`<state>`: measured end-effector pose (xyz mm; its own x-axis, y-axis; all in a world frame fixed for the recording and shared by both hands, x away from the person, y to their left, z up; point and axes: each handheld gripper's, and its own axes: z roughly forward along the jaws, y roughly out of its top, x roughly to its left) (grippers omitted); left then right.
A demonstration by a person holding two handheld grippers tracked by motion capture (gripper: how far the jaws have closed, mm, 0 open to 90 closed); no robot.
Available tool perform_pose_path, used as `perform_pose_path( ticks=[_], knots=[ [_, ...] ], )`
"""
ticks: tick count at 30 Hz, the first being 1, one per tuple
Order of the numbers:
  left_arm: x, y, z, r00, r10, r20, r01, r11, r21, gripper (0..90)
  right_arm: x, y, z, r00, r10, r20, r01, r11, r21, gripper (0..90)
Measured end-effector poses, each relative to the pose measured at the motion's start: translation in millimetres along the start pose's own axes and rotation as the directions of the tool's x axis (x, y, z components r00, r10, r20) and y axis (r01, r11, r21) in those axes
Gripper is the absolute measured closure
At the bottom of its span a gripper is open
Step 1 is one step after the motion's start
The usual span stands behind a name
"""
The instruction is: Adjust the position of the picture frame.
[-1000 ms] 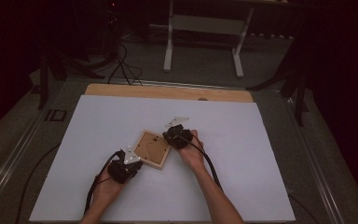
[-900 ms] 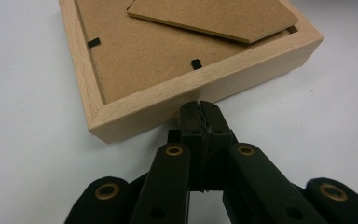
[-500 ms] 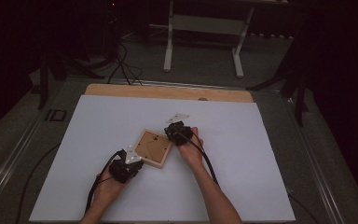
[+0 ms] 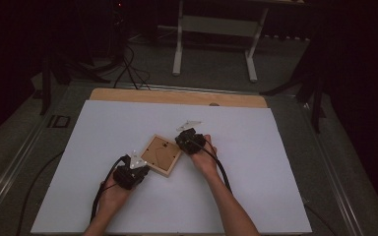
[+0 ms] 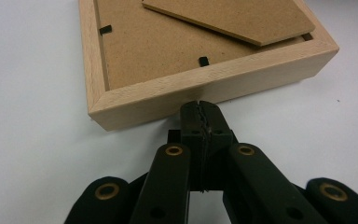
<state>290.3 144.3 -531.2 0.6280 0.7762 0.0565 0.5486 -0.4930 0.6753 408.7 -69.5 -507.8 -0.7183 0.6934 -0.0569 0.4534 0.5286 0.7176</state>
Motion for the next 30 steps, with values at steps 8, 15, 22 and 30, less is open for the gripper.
perform_pose_path(
  ticks=[8, 15, 22, 30],
  knots=[
    [0.2, 1.2, 1.4, 1.0000, 0.000, -0.003, 0.000, 1.0000, 0.003, 89.4, -5.4, -3.1, 5.0, 0.9994, 0.033, 0.005, -0.033, 0.999, 0.035, 90.0],
    [-0.4, 2.4, 2.4, 0.9999, -0.006, -0.011, 0.006, 1.0000, 0.002, 89.4, -4.1, -10.2, -3.4, 0.9997, 0.024, 0.004, -0.024, 0.999, 0.042, 90.0],
    [0.2, 5.1, 5.6, 0.9997, -0.012, -0.019, 0.012, 0.9999, -0.003, 89.5, -1.6, -27.0, -16.8, 1.0000, 0.008, 0.003, -0.008, 0.999, 0.051, 90.0],
    [0.8, 9.5, 11.7, 0.9987, -0.050, -0.013, 0.049, 0.9986, -0.018, 89.5, -2.4, -42.2, -30.9, 0.9999, 0.017, 0.002, -0.017, 0.999, 0.045, 89.9]
  ],
)
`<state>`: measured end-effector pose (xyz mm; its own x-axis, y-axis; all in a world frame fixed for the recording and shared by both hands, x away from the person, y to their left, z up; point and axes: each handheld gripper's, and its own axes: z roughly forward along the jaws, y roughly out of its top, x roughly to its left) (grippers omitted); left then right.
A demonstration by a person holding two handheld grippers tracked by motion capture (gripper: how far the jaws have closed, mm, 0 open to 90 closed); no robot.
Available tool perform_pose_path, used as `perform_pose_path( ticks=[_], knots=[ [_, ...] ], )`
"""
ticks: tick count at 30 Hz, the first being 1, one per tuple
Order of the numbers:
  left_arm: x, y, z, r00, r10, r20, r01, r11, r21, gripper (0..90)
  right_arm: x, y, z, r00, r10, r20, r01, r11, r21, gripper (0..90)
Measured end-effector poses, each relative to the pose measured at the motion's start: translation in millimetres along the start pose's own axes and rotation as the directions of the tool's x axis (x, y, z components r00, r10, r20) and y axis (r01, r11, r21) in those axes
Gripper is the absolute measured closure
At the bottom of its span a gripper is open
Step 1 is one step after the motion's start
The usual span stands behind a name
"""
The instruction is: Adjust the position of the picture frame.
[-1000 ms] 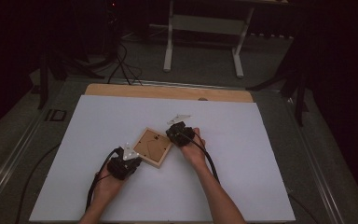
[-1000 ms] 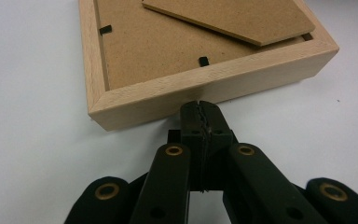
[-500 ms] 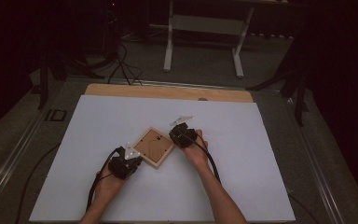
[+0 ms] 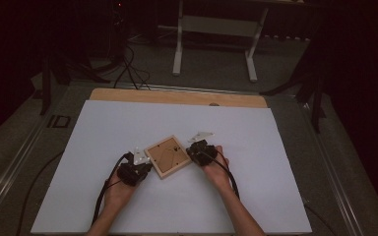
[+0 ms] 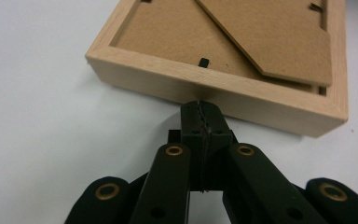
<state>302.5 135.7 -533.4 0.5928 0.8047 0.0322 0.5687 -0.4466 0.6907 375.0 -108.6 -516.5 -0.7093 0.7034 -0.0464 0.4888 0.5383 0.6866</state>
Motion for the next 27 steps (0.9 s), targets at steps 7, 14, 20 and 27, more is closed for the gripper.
perform_pose_path(
  ticks=[7, 14, 20, 27],
  knots=[
    [0.9, 5.7, 7.6, 0.9994, -0.034, -0.004, 0.034, 0.9992, -0.019, 89.5, 0.8, -12.8, -11.2, 0.9999, 0.010, 0.001, -0.010, 1.000, -0.009, 90.0],
    [2.6, 12.5, 18.1, 0.9993, -0.035, -0.014, 0.034, 0.9983, -0.047, 89.6, 3.2, -26.1, -24.3, 1.0000, 0.008, -0.003, -0.008, 1.000, -0.021, 89.9],
    [2.1, 13.1, 15.9, 0.9994, -0.035, 0.003, 0.035, 0.9983, -0.046, 89.5, 5.9, -31.8, -31.2, 0.9996, 0.017, -0.022, -0.018, 0.998, -0.057, 89.9],
    [-8.6, 6.4, 3.9, 0.9997, 0.006, 0.023, -0.006, 0.9996, -0.029, 89.3, 11.7, -42.8, -38.5, 0.9993, 0.013, -0.036, -0.016, 0.997, -0.074, 89.9]
  ],
)
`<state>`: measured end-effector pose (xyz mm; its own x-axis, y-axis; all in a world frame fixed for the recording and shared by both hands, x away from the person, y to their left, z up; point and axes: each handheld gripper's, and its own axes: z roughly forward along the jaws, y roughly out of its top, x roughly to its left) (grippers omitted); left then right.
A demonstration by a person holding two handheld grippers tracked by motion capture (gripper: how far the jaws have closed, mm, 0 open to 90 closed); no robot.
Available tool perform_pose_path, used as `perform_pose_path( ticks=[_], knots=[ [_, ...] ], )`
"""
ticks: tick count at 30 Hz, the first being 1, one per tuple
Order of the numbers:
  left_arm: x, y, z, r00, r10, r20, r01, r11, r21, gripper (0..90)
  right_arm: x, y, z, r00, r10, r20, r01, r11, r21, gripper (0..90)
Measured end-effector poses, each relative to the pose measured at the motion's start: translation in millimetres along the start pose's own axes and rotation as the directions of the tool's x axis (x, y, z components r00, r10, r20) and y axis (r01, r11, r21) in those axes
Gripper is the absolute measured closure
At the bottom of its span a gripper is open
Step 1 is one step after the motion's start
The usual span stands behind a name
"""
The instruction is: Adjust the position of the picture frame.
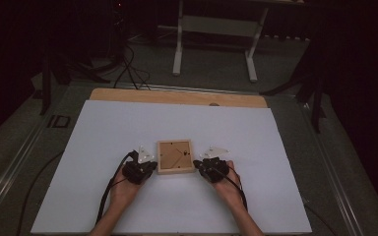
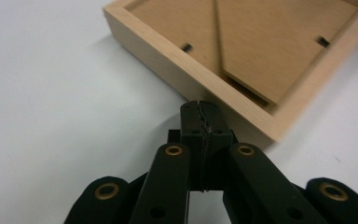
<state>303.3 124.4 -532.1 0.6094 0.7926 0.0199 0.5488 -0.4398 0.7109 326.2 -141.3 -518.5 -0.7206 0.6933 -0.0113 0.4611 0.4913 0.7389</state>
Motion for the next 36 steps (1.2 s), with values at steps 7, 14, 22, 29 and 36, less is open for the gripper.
perform_pose_path(
  ticks=[7, 14, 22, 29, 36],
  knots=[
    [-11.2, -5.6, -11.7, 0.9997, 0.023, 0.011, -0.023, 0.9996, 0.013, 89.1, 4.4, -12.6, -4.4, 0.9999, 0.009, -0.009, -0.009, 1.000, -0.006, 89.9],
    [-9.9, -6.5, -8.1, 0.9998, 0.022, 0.000, -0.022, 0.9998, 0.002, 89.6, 5.7, -16.0, -4.9, 0.9997, 0.023, -0.008, -0.023, 1.000, -0.010, 90.0],
    [-4.8, -0.7, 1.4, 0.9994, -0.034, -0.007, 0.034, 0.9993, -0.019, 89.7, 5.4, -16.0, -4.3, 0.9991, 0.038, 0.017, -0.038, 0.999, -0.014, 90.0],
    [-4.1, 0.2, 2.2, 0.9989, -0.044, -0.017, 0.043, 0.9989, -0.018, 89.7, 4.6, -15.5, -2.7, 0.9988, 0.045, 0.021, -0.044, 0.999, -0.022, 90.0],
    [-1.5, -0.8, 0.0, 0.9984, -0.048, -0.030, 0.048, 0.9988, -0.008, 89.7, 5.3, -12.9, 1.4, 0.9985, 0.052, 0.017, -0.052, 0.998, -0.028, 90.0]
  ],
)
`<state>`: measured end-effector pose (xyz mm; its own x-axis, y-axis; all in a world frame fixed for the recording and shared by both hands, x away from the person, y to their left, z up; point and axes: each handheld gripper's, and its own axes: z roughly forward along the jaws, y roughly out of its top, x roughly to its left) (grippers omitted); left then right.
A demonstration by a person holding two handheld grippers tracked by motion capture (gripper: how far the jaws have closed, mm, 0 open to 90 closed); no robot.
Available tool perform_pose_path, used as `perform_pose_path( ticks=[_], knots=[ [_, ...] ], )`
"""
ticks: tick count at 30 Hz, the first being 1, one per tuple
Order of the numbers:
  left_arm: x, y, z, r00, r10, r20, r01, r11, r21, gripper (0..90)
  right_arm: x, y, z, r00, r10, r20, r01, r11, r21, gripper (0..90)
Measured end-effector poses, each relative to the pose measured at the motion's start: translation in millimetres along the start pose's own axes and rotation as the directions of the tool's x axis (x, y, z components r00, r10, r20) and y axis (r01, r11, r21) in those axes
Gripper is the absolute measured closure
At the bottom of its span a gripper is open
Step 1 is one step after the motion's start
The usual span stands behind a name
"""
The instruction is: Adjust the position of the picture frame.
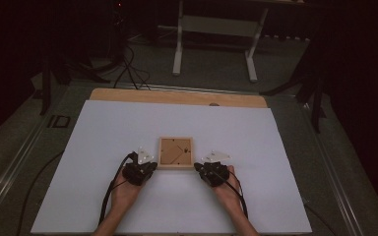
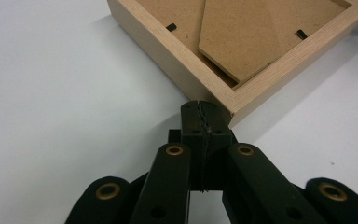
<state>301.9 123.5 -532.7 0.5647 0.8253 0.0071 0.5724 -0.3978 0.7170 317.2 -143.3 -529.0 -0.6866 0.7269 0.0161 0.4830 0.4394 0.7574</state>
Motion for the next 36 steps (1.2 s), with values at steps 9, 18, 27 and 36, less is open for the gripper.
perform_pose_path(
  ticks=[9, 18, 27, 36],
  knots=[
    [2.9, -0.7, -0.6, 0.9998, -0.017, -0.006, 0.017, 0.9998, -0.002, 89.7, 2.4, 1.4, 2.3, 0.9999, -0.009, -0.008, 0.009, 1.000, -0.003, 90.0],
    [0.5, -0.8, -1.9, 1.0000, -0.001, -0.008, 0.001, 1.0000, 0.007, 89.6, 0.7, 0.8, 2.4, 0.9999, -0.010, -0.012, 0.010, 1.000, -0.008, 90.0],
    [2.5, -0.5, -1.5, 0.9999, -0.016, -0.006, 0.016, 0.9998, 0.007, 88.4, 1.0, 1.2, 2.3, 0.9999, -0.011, -0.010, 0.011, 1.000, -0.005, 89.9],
    [12.6, 0.2, -10.4, 0.9981, -0.061, -0.004, 0.061, 0.9974, -0.037, 79.3, -5.1, 3.4, -6.7, 0.9998, 0.001, 0.018, 0.000, 0.999, -0.040, 82.0]
  ],
)
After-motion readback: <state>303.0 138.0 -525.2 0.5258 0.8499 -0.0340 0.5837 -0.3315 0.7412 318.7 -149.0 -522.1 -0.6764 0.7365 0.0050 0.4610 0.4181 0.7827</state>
